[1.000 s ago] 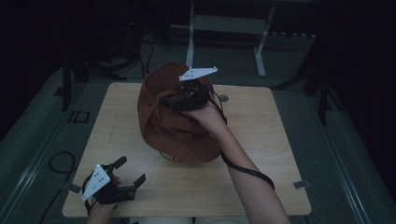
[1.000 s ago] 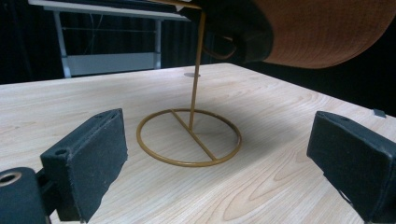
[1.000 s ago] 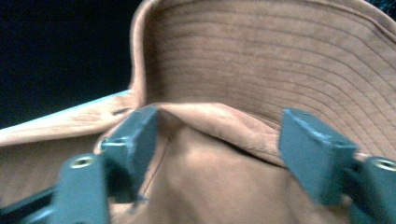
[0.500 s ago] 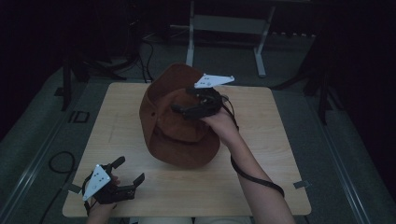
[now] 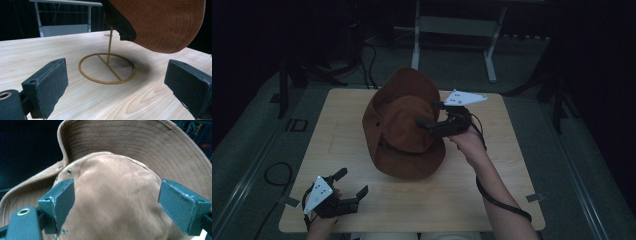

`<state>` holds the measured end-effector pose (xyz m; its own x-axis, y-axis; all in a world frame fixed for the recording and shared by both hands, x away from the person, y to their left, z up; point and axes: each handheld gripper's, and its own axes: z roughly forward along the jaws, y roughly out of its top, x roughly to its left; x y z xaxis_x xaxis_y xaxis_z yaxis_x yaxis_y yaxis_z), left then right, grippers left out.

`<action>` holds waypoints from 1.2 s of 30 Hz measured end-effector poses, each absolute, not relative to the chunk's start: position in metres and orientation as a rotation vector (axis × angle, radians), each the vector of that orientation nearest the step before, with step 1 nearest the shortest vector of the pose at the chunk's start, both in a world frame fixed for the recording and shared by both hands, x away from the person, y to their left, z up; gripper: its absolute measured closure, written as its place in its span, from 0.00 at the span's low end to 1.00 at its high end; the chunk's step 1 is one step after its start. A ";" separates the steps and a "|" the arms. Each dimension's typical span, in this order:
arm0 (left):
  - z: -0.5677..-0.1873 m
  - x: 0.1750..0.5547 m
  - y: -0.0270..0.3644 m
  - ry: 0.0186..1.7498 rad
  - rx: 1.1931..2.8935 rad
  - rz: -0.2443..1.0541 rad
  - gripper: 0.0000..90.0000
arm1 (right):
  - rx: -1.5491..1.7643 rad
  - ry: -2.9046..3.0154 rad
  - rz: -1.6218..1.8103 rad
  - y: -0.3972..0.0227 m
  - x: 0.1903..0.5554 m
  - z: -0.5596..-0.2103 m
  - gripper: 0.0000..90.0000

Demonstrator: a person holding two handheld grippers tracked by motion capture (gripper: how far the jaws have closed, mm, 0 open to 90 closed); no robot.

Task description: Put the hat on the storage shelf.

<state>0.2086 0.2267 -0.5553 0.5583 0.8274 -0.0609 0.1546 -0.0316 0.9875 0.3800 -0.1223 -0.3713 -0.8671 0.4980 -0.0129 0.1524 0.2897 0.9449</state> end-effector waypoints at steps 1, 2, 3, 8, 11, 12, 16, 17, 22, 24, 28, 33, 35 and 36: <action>-0.555 0.209 0.227 0.869 1.535 0.670 0.06 | 0.595 2.255 1.607 -0.126 0.379 -0.373 0.16; -0.556 0.209 0.227 0.871 1.538 0.671 0.06 | 0.598 2.253 1.606 -0.130 0.378 -0.375 0.16; -0.556 0.209 0.227 0.872 1.537 0.674 0.06 | 0.604 2.251 1.610 -0.133 0.376 -0.377 0.16; -0.558 0.209 0.230 0.885 1.542 0.680 0.06 | 0.623 2.258 1.597 -0.149 0.371 -0.390 0.16; -0.558 0.209 0.232 0.892 1.540 0.684 0.06 | 0.629 2.257 1.595 -0.158 0.368 -0.398 0.16; -0.558 0.209 0.232 0.894 1.539 0.686 0.06 | 0.631 2.257 1.586 -0.160 0.367 -0.401 0.16; -0.560 0.210 0.234 0.905 1.542 0.693 0.06 | 0.657 2.264 1.568 -0.171 0.366 -0.413 0.16; -0.560 0.211 0.234 0.909 1.545 0.698 0.06 | 0.663 2.260 1.566 -0.174 0.366 -0.417 0.16; -0.563 0.212 0.237 0.922 1.545 0.702 0.06 | 0.702 2.248 1.553 -0.190 0.366 -0.435 0.16; -0.563 0.213 0.238 0.931 1.544 0.701 0.06 | 0.721 2.252 1.551 -0.197 0.367 -0.443 0.16; -0.565 0.214 0.237 0.936 1.547 0.706 0.06 | 0.747 2.243 1.557 -0.210 0.366 -0.461 0.16; -0.565 0.214 0.237 0.936 1.559 0.713 0.06 | 0.777 2.246 1.526 -0.223 0.365 -0.481 0.16; -0.565 0.214 0.237 0.940 1.559 0.713 0.06 | 0.814 2.267 1.489 -0.231 0.365 -0.495 0.16; -0.565 0.214 0.237 0.940 1.559 0.713 0.06 | 0.814 2.267 1.489 -0.231 0.365 -0.495 0.16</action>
